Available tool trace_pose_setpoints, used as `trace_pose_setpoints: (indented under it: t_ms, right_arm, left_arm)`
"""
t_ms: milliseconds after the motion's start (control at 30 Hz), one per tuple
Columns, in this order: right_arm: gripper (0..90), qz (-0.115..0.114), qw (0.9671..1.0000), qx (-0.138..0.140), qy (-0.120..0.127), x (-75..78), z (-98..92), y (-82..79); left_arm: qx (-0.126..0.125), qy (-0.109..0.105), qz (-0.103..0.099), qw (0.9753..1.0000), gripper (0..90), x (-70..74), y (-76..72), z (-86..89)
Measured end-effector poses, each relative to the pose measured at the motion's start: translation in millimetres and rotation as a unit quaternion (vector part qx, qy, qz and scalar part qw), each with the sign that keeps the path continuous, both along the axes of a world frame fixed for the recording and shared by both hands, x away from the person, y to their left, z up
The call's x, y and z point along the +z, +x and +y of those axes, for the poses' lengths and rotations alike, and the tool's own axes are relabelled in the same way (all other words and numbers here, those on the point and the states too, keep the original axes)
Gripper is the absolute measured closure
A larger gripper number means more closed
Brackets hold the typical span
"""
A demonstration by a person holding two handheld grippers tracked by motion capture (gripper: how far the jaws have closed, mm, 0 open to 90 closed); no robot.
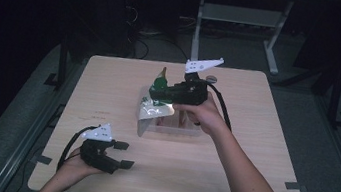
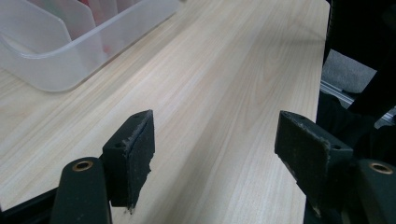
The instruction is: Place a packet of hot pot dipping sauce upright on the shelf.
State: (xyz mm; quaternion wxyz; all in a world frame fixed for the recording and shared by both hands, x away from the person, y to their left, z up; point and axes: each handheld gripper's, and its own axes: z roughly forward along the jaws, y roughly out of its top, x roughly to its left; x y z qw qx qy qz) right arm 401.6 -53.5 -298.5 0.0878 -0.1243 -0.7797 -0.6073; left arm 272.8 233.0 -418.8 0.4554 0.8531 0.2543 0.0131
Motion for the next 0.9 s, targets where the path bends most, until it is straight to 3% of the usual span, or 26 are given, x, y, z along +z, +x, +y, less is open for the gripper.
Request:
trace_pose_setpoints:
  t_ms: [133,367,633,900]
  right_arm:
    - [90.0,-0.021,0.9998,0.003,0.0,13.0,4.3,-1.0]
    - [90.0,-0.012,0.9998,-0.013,-0.006,12.4,7.4,11.4]
    - [90.0,0.008,0.9989,-0.036,-0.029,-6.6,12.5,34.1]
    - [90.0,0.025,0.9954,-0.061,-0.069,-32.5,26.5,53.2]
  left_arm:
    - [0.0,0.0,0.001,1.0,28.3,-0.5,0.7,0.3]
    - [-0.001,0.0,0.003,1.0,28.2,-0.6,0.8,0.9]
    - [-0.006,0.001,0.007,1.0,27.6,-2.9,1.4,-1.2]
    - [-0.009,0.002,0.009,0.9999,27.6,-4.2,1.2,-2.2]
